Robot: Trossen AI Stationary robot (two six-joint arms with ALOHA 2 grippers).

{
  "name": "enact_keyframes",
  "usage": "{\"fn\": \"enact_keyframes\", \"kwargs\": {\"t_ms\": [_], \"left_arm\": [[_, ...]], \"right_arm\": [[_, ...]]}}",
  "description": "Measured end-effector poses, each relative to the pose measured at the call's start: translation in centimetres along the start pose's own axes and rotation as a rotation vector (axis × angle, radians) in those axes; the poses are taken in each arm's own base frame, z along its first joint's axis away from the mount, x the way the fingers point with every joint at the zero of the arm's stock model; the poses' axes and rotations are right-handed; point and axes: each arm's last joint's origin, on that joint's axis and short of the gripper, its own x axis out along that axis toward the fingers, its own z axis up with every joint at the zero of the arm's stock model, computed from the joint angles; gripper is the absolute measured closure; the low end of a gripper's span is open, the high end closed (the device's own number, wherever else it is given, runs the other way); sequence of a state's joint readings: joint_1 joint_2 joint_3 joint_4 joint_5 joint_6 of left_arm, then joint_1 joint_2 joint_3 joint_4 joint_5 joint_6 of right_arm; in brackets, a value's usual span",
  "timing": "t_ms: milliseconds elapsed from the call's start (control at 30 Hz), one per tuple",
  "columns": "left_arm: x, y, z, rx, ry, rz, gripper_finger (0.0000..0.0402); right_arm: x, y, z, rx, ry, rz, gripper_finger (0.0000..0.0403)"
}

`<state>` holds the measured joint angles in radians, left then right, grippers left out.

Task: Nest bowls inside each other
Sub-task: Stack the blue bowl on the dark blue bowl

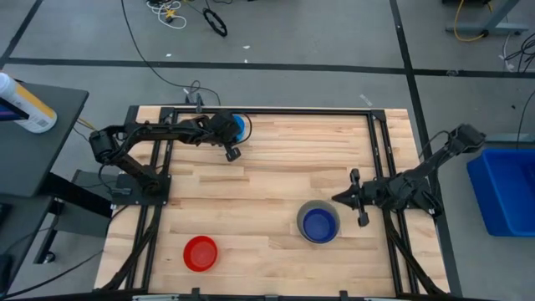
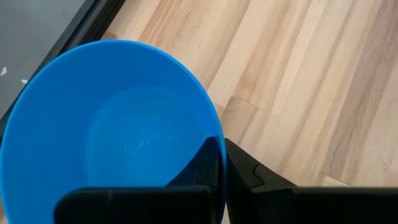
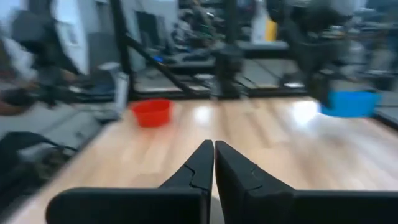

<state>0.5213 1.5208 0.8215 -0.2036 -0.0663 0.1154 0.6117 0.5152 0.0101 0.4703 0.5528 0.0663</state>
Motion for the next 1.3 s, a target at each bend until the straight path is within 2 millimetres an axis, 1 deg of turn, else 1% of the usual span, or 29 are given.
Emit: {"fn": "enact_keyframes", "kwargs": {"t_ms": [233,300,367,467,567,667,767,833,933,1033,1133,1200,1300], "left_arm": [[0.0,-0.6,-0.1,0.006,0.014,-0.014,0.0396],[-0.1,-1.2,0.0,0.007,0.012,-0.028,0.0396],[-0.2,-2.3,0.1,0.031,0.01,-0.053,0.0396],[-0.9,-4.8,0.9,0.076,-0.003,-0.108,0.0396],[-2.2,-7.8,2.3,0.141,-0.048,-0.161,0.0396],[-4.3,-11.0,4.0,0.208,-0.108,-0.217,0.0396],[-6.6,-14.3,5.2,0.28,-0.17,-0.293,0.0396],[-8.3,-16.3,5.7,0.323,-0.216,-0.35,0.0396],[-10.5,-19.1,5.8,0.382,-0.272,-0.426,0.0396],[-11.8,-21.9,5.8,0.443,-0.338,-0.513,0.0396],[-11.7,-24.7,5.9,0.506,-0.363,-0.605,0.0396],[-10.8,-26.4,6.1,0.548,-0.356,-0.643,0.0396],[-9.0,-28.6,6.6,0.621,-0.319,-0.674,0.0396]], "right_arm": [[-1.5,-1.7,-0.3,-0.059,0.03,-0.271,0.0379],[-1.9,-2.1,-0.3,-0.072,0.023,-0.356,0.0378],[-2.3,-2.5,-0.1,-0.065,0.006,-0.43,0.0378],[-2.6,-2.8,-0.1,-0.066,-0.004,-0.52,0.0379],[-2.7,-2.9,0.0,-0.069,-0.007,-0.551,0.0378],[-2.7,-2.9,-0.1,-0.085,-0.002,-0.551,0.0378],[-2.7,-2.9,-0.1,-0.097,0.001,-0.555,0.0379],[-2.7,-2.9,-0.1,-0.097,0.001,-0.556,0.0378],[-2.7,-2.9,-0.1,-0.098,0.001,-0.556,0.0378],[-2.7,-2.9,-0.1,-0.098,0.001,-0.556,0.0379],[-2.7,-2.9,-0.1,-0.097,0.001,-0.562,0.0378],[-2.7,-3.0,0.0,-0.096,0.0,-0.577,0.0379],[-2.7,-3.0,0.0,-0.089,-0.008,-0.581,0.0379]]}}
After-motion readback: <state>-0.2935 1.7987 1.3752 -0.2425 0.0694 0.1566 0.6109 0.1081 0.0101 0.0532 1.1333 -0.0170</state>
